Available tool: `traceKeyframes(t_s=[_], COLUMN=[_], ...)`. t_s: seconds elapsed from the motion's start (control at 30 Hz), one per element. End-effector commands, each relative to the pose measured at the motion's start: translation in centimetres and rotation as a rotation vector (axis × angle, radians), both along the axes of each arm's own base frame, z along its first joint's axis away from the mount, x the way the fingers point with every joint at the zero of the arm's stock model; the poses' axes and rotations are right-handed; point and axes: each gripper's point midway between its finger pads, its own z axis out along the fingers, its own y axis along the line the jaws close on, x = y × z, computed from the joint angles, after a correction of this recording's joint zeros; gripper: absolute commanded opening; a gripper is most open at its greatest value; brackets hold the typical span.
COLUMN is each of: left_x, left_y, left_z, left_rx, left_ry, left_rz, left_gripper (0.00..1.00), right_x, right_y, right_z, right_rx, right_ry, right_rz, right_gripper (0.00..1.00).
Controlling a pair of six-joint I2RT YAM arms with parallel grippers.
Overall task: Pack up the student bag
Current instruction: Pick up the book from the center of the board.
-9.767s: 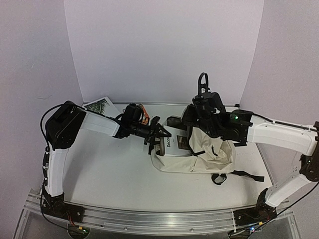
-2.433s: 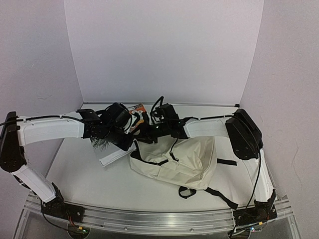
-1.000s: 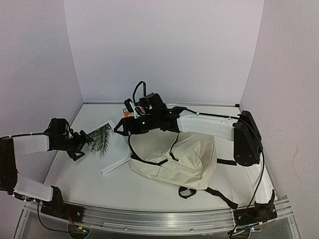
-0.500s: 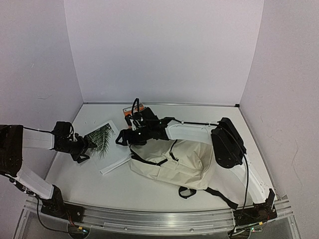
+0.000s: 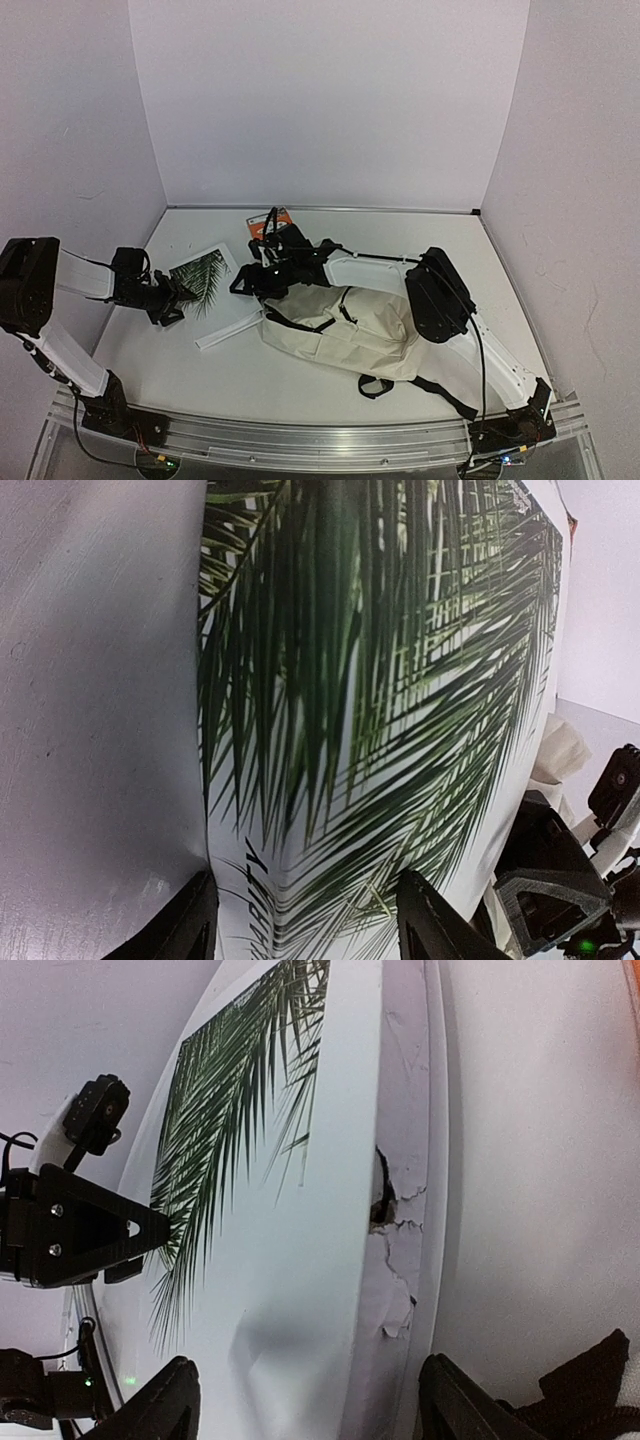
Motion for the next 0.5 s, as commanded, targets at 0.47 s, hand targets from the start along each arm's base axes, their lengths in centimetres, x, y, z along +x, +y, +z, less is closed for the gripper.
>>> traceKeyframes(t_s=[0.47], left_x=[0.2], left_y=[-1.5], left_z=[0.2], left_rx=[-0.032], left_ry=[-0.049], left_rz=[-0.053], left_gripper=[0.36], right_x=[-1.3], right_y=[-0.5], right_z=[-0.5], right_rx=[0.056], right_ry=[0.133], right_rz=[0.049], right_gripper=[0.42])
